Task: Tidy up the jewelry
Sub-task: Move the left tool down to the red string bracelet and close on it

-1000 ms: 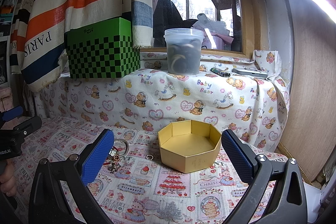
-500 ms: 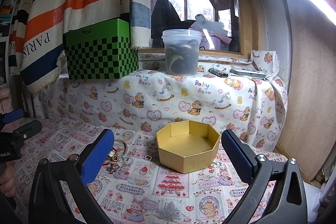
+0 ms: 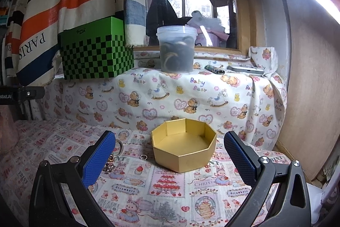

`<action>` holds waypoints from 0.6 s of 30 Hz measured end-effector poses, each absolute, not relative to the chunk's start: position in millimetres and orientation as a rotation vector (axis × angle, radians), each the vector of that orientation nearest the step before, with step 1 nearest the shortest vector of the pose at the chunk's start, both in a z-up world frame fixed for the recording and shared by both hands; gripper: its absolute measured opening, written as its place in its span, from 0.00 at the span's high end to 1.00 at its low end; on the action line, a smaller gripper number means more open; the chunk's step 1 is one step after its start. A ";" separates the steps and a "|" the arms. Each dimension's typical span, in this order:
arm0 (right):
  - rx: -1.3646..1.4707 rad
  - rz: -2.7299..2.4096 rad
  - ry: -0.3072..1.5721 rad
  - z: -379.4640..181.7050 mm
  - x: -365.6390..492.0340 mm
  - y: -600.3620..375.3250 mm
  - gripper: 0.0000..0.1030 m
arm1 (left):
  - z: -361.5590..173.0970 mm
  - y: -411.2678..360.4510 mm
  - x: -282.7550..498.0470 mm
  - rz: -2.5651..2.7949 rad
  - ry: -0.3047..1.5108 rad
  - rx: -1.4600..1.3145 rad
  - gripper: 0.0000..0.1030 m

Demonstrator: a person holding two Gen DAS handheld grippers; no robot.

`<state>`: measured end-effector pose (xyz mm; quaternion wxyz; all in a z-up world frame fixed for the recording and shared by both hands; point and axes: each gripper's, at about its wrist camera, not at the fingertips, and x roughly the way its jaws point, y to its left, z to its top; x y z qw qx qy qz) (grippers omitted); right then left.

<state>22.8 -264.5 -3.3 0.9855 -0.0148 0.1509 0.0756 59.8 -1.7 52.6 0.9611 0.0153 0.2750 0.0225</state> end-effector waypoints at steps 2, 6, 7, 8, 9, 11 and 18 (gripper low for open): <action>-0.035 0.154 0.312 -4.0 24.3 -264.2 0.00 | 49.2 -3.0 65.8 -0.039 0.599 -0.038 0.00; -0.047 0.173 0.324 -4.3 25.5 -263.8 0.00 | 33.6 -20.4 81.3 -0.030 0.648 -0.019 0.00; -0.056 0.175 0.341 -4.2 28.1 -264.2 0.00 | 28.4 -25.3 86.1 -0.034 0.667 0.003 0.00; -0.054 0.175 0.378 -4.4 32.9 -266.2 0.00 | 22.3 -30.3 91.7 -0.041 0.692 0.023 0.00; -0.033 0.187 0.416 -5.5 38.0 -269.9 0.00 | 17.0 -33.7 95.1 -0.045 0.709 0.032 0.00; 0.062 0.248 0.488 -8.9 49.4 -283.7 0.00 | 5.9 -40.3 102.7 -0.056 0.741 0.039 0.00; 0.114 0.267 0.540 -14.9 61.8 -296.4 0.19 | -33.9 -62.5 122.6 -0.170 0.811 0.014 0.20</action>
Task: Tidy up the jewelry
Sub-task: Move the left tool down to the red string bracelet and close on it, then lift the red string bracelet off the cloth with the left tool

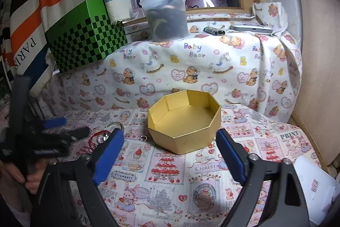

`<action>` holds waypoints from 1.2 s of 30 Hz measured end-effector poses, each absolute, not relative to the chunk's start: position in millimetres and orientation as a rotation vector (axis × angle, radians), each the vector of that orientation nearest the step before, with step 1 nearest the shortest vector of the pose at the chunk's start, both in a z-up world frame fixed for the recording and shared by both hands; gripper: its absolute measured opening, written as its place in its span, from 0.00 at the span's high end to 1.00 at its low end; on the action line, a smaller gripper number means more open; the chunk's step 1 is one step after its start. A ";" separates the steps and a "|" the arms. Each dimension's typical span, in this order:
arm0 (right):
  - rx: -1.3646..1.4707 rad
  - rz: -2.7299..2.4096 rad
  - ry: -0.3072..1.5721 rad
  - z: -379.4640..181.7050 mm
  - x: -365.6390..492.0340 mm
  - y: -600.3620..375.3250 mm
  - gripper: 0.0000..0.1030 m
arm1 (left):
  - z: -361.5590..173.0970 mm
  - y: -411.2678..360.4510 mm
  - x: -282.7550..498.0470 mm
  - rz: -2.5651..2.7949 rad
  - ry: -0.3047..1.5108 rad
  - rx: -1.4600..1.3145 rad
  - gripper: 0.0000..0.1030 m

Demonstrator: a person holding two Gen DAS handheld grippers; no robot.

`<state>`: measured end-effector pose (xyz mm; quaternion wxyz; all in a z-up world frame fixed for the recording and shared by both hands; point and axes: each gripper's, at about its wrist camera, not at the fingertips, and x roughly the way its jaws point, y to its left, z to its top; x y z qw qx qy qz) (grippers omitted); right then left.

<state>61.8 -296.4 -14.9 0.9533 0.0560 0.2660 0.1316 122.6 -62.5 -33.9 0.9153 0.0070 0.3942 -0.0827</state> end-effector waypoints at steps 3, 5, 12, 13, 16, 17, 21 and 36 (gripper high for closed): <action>0.120 0.296 0.560 -16.9 63.4 -294.7 0.30 | -45.4 -64.6 129.3 -0.179 0.843 -0.030 0.35; 0.117 0.305 0.572 -18.2 63.9 -292.0 0.37 | -51.1 -60.2 133.6 -0.167 0.867 -0.081 0.47; 0.094 0.314 0.596 -23.7 66.4 -286.2 0.48 | -62.1 -43.7 140.2 -0.121 0.892 -0.209 0.73; 0.091 0.314 0.595 -23.5 66.1 -286.0 0.49 | -61.5 -44.3 139.4 -0.102 0.884 -0.193 0.81; 0.078 0.309 0.585 -22.9 65.0 -285.0 0.50 | -61.7 -42.8 138.9 -0.089 0.899 -0.191 0.96; 0.074 0.308 0.583 -22.6 64.6 -284.4 0.50 | -61.8 -44.5 139.6 -0.093 0.898 -0.188 0.96; 0.060 0.319 0.575 -21.1 61.8 -282.0 0.50 | -55.1 -43.3 134.9 -0.090 0.901 -0.175 0.96; -0.027 0.457 0.687 -17.8 63.5 -245.4 0.60 | 19.5 3.2 72.8 -0.205 0.603 -0.315 0.96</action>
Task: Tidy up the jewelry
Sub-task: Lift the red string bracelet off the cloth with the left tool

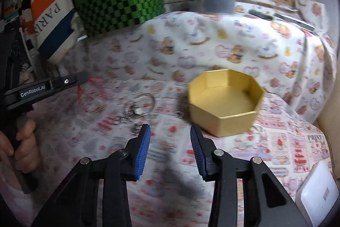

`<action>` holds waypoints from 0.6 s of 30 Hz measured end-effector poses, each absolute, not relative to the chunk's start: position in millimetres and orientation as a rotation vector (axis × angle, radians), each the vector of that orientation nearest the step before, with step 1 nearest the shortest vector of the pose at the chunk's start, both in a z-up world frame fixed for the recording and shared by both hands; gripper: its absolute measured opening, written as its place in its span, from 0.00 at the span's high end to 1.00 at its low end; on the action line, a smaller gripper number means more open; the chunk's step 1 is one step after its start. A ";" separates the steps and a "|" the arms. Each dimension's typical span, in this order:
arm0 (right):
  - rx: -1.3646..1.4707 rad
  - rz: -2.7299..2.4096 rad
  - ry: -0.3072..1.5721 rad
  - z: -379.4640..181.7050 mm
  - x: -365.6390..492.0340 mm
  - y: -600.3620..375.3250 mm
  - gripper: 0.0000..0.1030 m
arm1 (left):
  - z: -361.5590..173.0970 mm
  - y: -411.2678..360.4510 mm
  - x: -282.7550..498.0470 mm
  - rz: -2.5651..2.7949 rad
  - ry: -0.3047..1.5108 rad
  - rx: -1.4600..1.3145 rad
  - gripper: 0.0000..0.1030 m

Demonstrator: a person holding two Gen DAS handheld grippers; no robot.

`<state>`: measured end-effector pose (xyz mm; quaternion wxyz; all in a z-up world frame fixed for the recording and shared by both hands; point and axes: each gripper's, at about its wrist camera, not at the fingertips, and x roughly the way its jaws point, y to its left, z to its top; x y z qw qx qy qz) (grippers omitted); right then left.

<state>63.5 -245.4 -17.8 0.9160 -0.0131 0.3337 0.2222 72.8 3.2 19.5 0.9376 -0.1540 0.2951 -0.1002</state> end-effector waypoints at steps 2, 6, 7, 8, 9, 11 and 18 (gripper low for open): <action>-0.048 0.476 0.717 -16.3 66.6 -230.3 0.66 | 22.7 7.5 70.7 -0.209 0.582 -0.342 0.96; -0.046 0.536 0.827 -25.6 86.0 -197.4 0.66 | 19.6 12.8 75.1 -0.118 0.590 -0.340 0.96; -0.047 0.548 0.854 -30.4 91.4 -191.1 0.66 | 17.1 16.3 76.8 -0.051 0.604 -0.325 0.96; -0.051 0.538 0.871 -34.8 95.6 -186.3 0.67 | 13.5 19.3 79.7 0.008 0.615 -0.312 0.96; -0.058 0.516 0.879 -39.5 99.7 -182.1 0.68 | 10.8 21.6 81.3 0.025 0.621 -0.308 0.96; -0.077 0.510 0.883 -47.3 104.8 -173.6 0.74 | 6.6 27.8 86.4 0.041 0.638 -0.315 0.96; -0.089 0.498 0.865 -59.3 105.5 -167.4 0.92 | 1.1 45.0 85.8 -0.049 0.675 -0.481 0.96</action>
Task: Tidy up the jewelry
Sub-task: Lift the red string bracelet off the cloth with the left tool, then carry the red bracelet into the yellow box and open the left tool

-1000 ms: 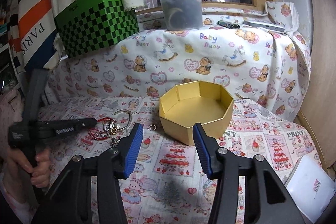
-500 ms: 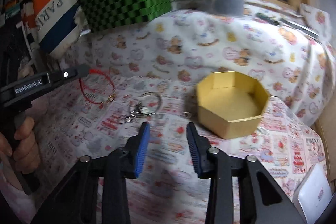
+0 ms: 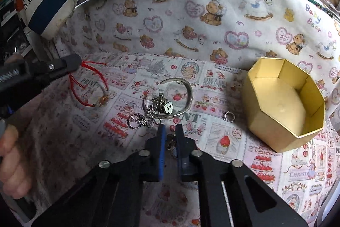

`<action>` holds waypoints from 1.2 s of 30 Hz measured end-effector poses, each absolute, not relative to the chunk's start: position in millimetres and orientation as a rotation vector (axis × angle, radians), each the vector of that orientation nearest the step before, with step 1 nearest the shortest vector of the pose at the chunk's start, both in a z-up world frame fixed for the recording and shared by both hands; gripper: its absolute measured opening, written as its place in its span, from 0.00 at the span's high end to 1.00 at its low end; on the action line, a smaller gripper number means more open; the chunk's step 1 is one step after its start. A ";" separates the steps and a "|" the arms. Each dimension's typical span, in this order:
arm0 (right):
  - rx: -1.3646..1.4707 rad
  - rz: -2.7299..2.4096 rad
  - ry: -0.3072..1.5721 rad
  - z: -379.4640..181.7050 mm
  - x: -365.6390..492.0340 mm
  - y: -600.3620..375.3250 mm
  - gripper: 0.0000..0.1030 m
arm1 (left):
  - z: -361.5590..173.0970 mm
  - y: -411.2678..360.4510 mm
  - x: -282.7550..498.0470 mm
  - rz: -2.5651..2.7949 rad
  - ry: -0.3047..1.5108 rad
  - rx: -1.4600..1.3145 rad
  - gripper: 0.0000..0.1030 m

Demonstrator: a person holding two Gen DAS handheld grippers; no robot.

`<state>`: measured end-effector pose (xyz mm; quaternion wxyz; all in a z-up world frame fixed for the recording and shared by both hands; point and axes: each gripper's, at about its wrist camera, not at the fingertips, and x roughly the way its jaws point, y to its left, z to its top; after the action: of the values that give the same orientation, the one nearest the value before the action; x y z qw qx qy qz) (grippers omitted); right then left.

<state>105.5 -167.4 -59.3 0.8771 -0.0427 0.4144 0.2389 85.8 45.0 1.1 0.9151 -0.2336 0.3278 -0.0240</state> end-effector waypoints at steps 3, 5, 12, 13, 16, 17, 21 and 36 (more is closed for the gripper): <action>-0.082 0.515 0.853 -56.4 102.7 -168.9 0.93 | 5.9 41.4 82.4 -0.061 0.655 -0.463 0.96; -0.068 0.531 0.837 -50.2 97.5 -173.0 0.93 | 3.8 43.7 83.2 -0.139 0.683 -0.547 0.96; 0.087 0.717 0.803 -22.9 87.7 -198.3 0.93 | 19.7 22.5 67.8 -0.164 0.601 -0.452 0.96; 0.114 0.744 0.790 -17.7 86.9 -204.0 0.93 | 21.7 16.3 65.2 -0.127 0.583 -0.404 0.96; 0.130 0.729 0.746 -5.6 84.7 -212.1 0.93 | 21.9 5.6 65.5 -0.151 0.578 -0.368 0.96; 0.136 0.723 0.739 -2.8 85.0 -214.5 0.93 | 20.2 5.8 66.6 -0.185 0.597 -0.400 0.96; 0.170 0.697 0.712 7.2 85.2 -225.8 0.93 | 24.8 -1.2 62.2 -0.188 0.568 -0.353 0.96; 0.321 0.435 0.606 36.2 95.9 -313.2 0.93 | 102.9 -62.5 79.0 -0.393 0.521 -0.257 0.96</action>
<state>95.9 -313.2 36.2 0.9187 0.1559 0.2947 0.2116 79.0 -62.5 102.9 0.9391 -0.1257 0.2553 -0.1927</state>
